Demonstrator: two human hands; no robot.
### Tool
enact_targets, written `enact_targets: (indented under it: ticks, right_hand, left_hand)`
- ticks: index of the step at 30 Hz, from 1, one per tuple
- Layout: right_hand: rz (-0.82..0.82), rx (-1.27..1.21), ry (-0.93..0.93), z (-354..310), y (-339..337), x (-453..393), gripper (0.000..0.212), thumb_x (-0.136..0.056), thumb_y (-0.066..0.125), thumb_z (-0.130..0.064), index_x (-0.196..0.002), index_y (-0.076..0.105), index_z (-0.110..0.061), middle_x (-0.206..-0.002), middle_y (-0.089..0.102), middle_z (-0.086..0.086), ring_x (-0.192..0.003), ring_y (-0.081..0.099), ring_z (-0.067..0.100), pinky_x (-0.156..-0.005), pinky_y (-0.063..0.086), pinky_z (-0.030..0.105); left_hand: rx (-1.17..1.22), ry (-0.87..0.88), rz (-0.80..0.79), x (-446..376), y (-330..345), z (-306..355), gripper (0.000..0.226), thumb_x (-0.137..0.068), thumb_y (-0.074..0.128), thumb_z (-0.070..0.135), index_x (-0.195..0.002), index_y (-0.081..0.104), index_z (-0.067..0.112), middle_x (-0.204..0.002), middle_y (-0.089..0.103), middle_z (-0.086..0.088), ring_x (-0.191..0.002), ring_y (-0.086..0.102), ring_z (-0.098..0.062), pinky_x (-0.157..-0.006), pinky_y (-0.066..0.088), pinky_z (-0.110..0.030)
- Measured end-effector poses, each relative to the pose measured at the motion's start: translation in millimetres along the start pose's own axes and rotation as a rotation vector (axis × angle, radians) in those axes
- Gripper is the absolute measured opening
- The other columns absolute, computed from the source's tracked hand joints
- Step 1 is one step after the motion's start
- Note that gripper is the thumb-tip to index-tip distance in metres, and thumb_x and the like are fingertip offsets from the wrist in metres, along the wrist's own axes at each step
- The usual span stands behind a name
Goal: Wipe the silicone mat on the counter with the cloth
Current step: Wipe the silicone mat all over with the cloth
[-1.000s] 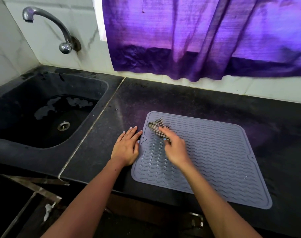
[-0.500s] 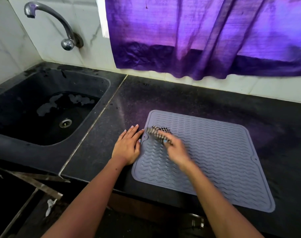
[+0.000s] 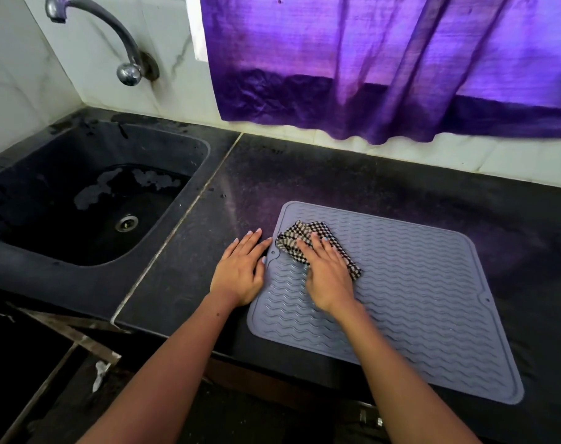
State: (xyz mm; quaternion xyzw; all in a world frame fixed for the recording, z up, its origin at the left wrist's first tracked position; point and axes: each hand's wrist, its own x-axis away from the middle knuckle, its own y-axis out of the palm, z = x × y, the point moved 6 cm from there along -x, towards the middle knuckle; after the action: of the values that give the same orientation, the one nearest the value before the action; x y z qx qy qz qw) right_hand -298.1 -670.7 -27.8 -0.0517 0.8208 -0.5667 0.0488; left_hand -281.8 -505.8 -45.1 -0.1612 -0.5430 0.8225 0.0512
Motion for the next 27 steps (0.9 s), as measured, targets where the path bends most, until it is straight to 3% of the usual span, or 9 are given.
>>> enact_targets:
  ticks: [5,7,9,11,12,14,16,22,27]
  right_hand:
    - [-0.11,-0.194,-0.002,9,-10,-11,0.065,-0.089,0.042,0.001,-0.143,0.031,-0.033,-0.155,0.02,-0.005,-0.143,0.021,0.017,-0.118,0.016,0.032]
    - [-0.126,-0.477,0.088,18,-17,-15,0.057,-0.093,0.041,0.0,-0.138,0.04,-0.034,-0.149,0.035,-0.003,-0.125,0.046,0.018,-0.102,0.04,0.032]
    - [-0.117,-0.982,0.302,33,-29,-19,0.049,-0.095,0.038,-0.001,-0.137,0.043,-0.027,-0.141,0.045,0.004,-0.11,0.054,0.018,-0.089,0.048,0.028]
    - [0.107,-1.389,0.506,57,-47,-19,0.043,-0.097,0.035,-0.001,-0.137,0.043,-0.014,-0.137,0.05,0.013,-0.116,0.053,0.024,-0.096,0.046,0.035]
    - [0.261,-1.39,0.56,70,-58,-14,0.041,-0.097,0.036,-0.002,-0.137,0.043,-0.01,-0.136,0.051,0.015,-0.117,0.053,0.025,-0.095,0.047,0.034]
    - [0.461,-1.084,0.528,81,-82,1,0.043,-0.096,0.04,-0.004,-0.138,0.042,-0.013,-0.139,0.049,0.01,-0.122,0.05,0.023,-0.093,0.041,0.025]
    - [0.488,-0.709,0.368,74,-97,15,0.052,-0.093,0.043,0.001,-0.141,0.039,-0.017,-0.142,0.045,0.005,-0.128,0.044,0.02,-0.099,0.032,0.018]
    - [0.103,-0.049,0.179,59,-26,25,0.067,-0.09,0.042,0.002,-0.149,0.015,-0.017,-0.157,0.015,0.009,-0.145,0.015,0.021,-0.117,0.005,0.028]
    - [0.103,0.033,0.158,64,-21,22,0.066,-0.093,0.042,-0.008,-0.149,0.008,-0.016,-0.158,0.009,0.003,-0.146,0.008,0.016,-0.116,-0.001,0.026]
  left_hand:
    - [-0.009,0.001,0.0,1,0,0,0.064,-0.086,0.011,0.043,-0.142,0.036,0.024,-0.152,0.028,0.001,-0.142,0.02,-0.013,-0.116,0.006,-0.029]
    - [-0.015,0.002,-0.003,1,0,0,0.064,-0.086,0.01,0.044,-0.142,0.036,0.025,-0.153,0.028,0.001,-0.142,0.021,-0.013,-0.116,0.005,-0.028]
    - [-0.009,0.002,-0.008,1,1,-1,0.065,-0.086,0.01,0.044,-0.141,0.037,0.024,-0.152,0.028,0.001,-0.142,0.021,-0.014,-0.116,0.007,-0.03]
    - [0.001,0.004,-0.004,1,1,-2,0.064,-0.087,0.012,0.044,-0.141,0.039,0.022,-0.151,0.031,-0.001,-0.141,0.024,-0.015,-0.116,0.01,-0.032]
    - [0.004,0.004,-0.001,1,1,-2,0.063,-0.087,0.013,0.043,-0.14,0.04,0.022,-0.151,0.032,-0.001,-0.141,0.025,-0.015,-0.116,0.011,-0.033]
    - [0.006,0.007,0.003,0,1,-2,0.063,-0.087,0.014,0.043,-0.14,0.04,0.022,-0.151,0.032,-0.001,-0.141,0.025,-0.015,-0.116,0.012,-0.033]
    - [0.006,0.007,-0.004,0,2,-2,0.064,-0.087,0.013,0.044,-0.141,0.039,0.022,-0.151,0.031,-0.001,-0.141,0.024,-0.015,-0.116,0.011,-0.033]
    - [-0.005,0.003,-0.013,0,2,-2,0.066,-0.086,0.01,0.045,-0.141,0.038,0.022,-0.152,0.03,-0.001,-0.142,0.022,-0.015,-0.117,0.01,-0.033]
    - [-0.018,-0.002,-0.028,-1,2,-1,0.067,-0.085,0.009,0.045,-0.142,0.036,0.023,-0.153,0.027,0.0,-0.142,0.02,-0.014,-0.116,0.007,-0.031]
